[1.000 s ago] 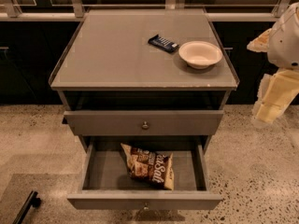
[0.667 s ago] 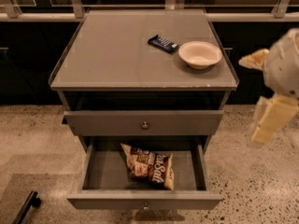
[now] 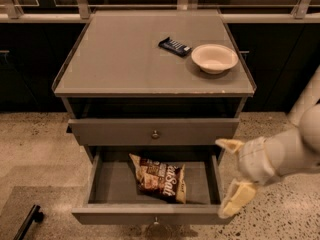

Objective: Pick brown chip bag from middle drawer and place on counter

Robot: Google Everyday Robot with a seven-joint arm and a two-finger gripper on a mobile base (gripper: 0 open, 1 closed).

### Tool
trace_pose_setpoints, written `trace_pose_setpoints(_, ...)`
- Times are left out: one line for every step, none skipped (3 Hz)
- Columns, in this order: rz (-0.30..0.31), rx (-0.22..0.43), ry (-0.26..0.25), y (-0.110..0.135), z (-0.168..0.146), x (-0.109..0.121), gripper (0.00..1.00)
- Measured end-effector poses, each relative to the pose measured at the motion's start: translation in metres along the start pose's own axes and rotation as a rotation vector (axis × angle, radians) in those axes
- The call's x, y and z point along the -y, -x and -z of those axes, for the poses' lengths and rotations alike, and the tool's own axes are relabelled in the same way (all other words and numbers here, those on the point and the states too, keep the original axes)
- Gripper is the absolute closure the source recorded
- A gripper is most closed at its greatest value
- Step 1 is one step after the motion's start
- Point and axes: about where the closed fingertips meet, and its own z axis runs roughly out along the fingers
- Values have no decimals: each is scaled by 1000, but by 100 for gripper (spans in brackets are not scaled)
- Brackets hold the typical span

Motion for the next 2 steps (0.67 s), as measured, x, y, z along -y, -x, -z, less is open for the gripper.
trace_pose_setpoints(-67,85,26,-38,-89,6,0)
trace_pose_setpoints(-138,101,-25,-67,-153,36,0)
